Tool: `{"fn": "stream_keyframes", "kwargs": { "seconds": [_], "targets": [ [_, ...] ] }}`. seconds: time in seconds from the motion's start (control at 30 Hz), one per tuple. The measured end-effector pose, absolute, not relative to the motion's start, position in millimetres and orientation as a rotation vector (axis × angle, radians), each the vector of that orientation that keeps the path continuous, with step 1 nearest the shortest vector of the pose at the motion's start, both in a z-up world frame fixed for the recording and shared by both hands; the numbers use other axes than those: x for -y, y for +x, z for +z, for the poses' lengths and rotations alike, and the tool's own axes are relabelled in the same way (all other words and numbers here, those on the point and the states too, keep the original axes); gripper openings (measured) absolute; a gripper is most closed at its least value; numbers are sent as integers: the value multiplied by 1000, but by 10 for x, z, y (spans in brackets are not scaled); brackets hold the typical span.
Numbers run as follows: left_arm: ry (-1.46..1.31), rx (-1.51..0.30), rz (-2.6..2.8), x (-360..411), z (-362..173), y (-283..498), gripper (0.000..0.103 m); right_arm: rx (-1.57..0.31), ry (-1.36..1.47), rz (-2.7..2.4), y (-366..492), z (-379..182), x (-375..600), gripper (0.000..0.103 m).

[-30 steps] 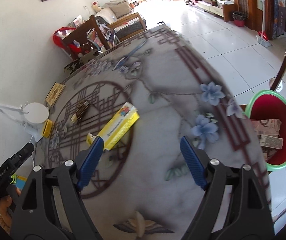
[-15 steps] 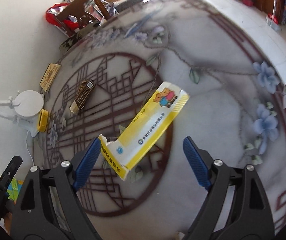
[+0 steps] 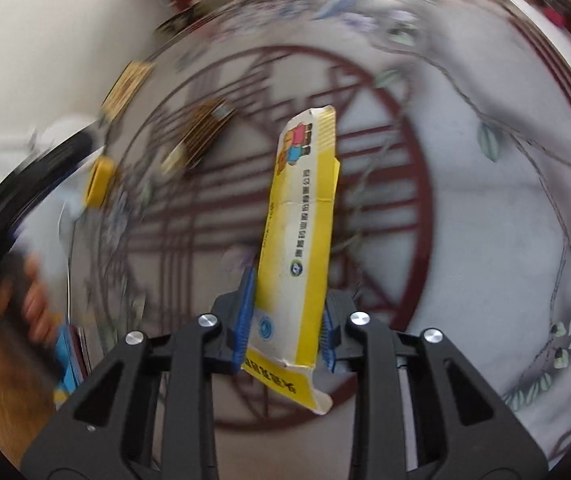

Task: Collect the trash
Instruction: 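Grasp the yellow box with right tool while left tool grasps brown cigarette pack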

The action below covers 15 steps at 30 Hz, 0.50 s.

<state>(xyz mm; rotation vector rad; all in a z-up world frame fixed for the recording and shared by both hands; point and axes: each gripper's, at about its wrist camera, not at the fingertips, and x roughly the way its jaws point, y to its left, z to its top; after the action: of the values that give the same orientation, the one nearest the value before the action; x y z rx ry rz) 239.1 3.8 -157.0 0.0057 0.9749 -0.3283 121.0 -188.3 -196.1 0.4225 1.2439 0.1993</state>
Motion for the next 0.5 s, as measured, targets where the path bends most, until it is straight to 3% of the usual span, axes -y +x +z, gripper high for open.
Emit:
{"fn": "stream_keyframes", "kwargs": {
  "seconds": [0.23, 0.3, 0.37, 0.43, 0.5],
  "targets": [
    [-15, -1069, -349, 229, -2043, 2725, 74, -1289, 417, 230, 943, -1997, 1815, 32],
    [-42, -1081, -343, 240, -2122, 2800, 74, -1286, 428, 210, 943, -2011, 1838, 42],
    [-50, -1099, -334, 251, -2216, 2864, 61, -1274, 410, 188, 967, -1989, 1848, 52],
    [-44, -1084, -327, 248, -2239, 2878, 52, -1262, 387, 176, 998, -1965, 1854, 55],
    [-36, -1078, -339, 253, -2237, 2877, 48, -1254, 363, 164, 1038, -1952, 1853, 59]
  ]
}}
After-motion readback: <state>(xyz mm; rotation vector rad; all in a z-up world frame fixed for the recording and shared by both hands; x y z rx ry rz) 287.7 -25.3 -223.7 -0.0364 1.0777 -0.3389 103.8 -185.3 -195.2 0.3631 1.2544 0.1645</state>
